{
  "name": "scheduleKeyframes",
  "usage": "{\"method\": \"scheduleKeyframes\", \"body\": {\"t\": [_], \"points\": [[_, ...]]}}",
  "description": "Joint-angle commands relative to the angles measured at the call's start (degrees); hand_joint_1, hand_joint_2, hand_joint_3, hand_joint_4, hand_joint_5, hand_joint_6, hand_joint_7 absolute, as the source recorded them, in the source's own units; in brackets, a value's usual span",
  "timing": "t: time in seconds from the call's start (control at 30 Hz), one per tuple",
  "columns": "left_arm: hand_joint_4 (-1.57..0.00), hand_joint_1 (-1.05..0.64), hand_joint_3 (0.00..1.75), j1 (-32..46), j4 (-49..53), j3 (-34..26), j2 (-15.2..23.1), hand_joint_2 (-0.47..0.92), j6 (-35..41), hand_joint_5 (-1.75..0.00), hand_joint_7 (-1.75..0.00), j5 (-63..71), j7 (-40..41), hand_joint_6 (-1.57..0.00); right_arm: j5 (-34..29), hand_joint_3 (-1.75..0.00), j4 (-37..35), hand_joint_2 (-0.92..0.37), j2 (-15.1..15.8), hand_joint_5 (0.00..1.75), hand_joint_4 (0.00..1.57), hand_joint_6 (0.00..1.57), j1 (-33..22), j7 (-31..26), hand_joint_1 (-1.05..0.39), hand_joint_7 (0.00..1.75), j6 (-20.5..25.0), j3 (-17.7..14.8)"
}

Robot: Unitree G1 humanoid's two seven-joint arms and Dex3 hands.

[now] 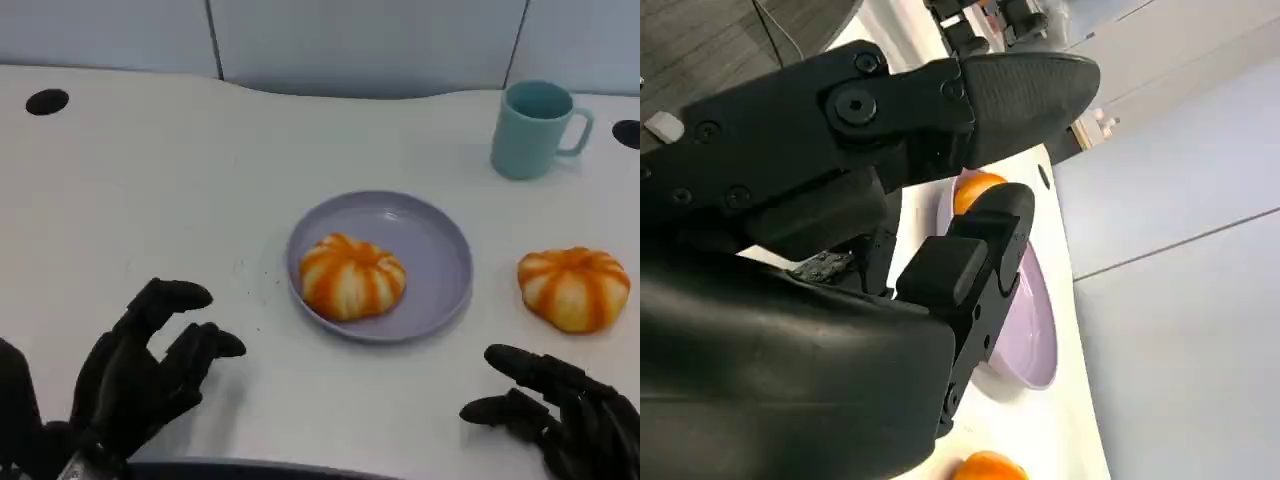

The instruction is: Grasp the bread from the table and place it into the plate.

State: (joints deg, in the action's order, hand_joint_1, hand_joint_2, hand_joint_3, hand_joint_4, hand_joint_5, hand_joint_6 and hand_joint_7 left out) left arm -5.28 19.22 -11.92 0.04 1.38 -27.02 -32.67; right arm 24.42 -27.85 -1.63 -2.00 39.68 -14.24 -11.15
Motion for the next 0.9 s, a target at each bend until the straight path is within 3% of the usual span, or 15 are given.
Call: {"method": "scheduleKeyframes", "body": {"t": [0.03, 0.23, 0.37, 0.47, 0.7, 0.9], "points": [[-0.26, -0.24, 0.89, 0.38, 2.47, -0.48, 0.37, 0.68, -1.49, -1.75, -1.68, 0.4, 0.08, -0.12, 0.09, -0.31, -1.15, -0.92, 1.42, 0.94, 0.58, 0.92, -0.02, 0.05, -0.75, 0.01, -0.27, -0.74], [-0.27, -0.26, 0.77, -1.22, 6.74, -0.13, 0.84, 0.71, -3.45, -1.73, -1.47, 1.52, -0.29, -0.21, 0.75, -0.3, -2.0, -0.92, 2.03, 0.94, 0.59, 0.91, 0.39, 1.07, -0.75, 0.0, 0.1, -1.12], [-0.3, -0.28, 0.61, -2.17, 9.42, 0.35, 1.57, 0.79, -4.79, -1.65, -1.17, 2.88, -1.46, -0.35, 0.76, -0.31, -2.48, -0.92, 2.23, 0.96, 0.6, 0.91, 0.62, 1.57, -0.74, 0.0, -0.2, -1.22], [-0.33, -0.3, 0.52, -3.18, 11.9, 0.4, 1.96, 0.81, -6.12, -1.61, -1.04, 3.42, -2.49, -0.42, 0.46, -0.31, -3.11, -0.92, 2.42, 0.96, 0.59, 0.9, 0.89, 1.65, -0.74, 0.0, -0.45, -1.3], [-0.38, -0.31, 0.43, -4.48, 13.83, -0.28, 2.32, 0.85, -4.26, -1.49, -0.86, 2.36, -3.06, -0.49, -0.18, -0.32, -4.68, -0.92, 2.76, 0.99, 0.58, 0.91, 1.63, 1.79, -0.74, 0.01, -1.62, -1.19], [-0.37, -0.29, 0.44, -4.71, 14.49, -0.83, 2.22, 0.85, -3.66, -1.54, -0.82, 1.68, -3.71, -0.51, 0.25, -0.31, -5.65, -0.92, 2.99, 0.96, 0.57, 0.91, 2.1, 2.46, -0.74, 0.0, -1.56, -1.36]]}}
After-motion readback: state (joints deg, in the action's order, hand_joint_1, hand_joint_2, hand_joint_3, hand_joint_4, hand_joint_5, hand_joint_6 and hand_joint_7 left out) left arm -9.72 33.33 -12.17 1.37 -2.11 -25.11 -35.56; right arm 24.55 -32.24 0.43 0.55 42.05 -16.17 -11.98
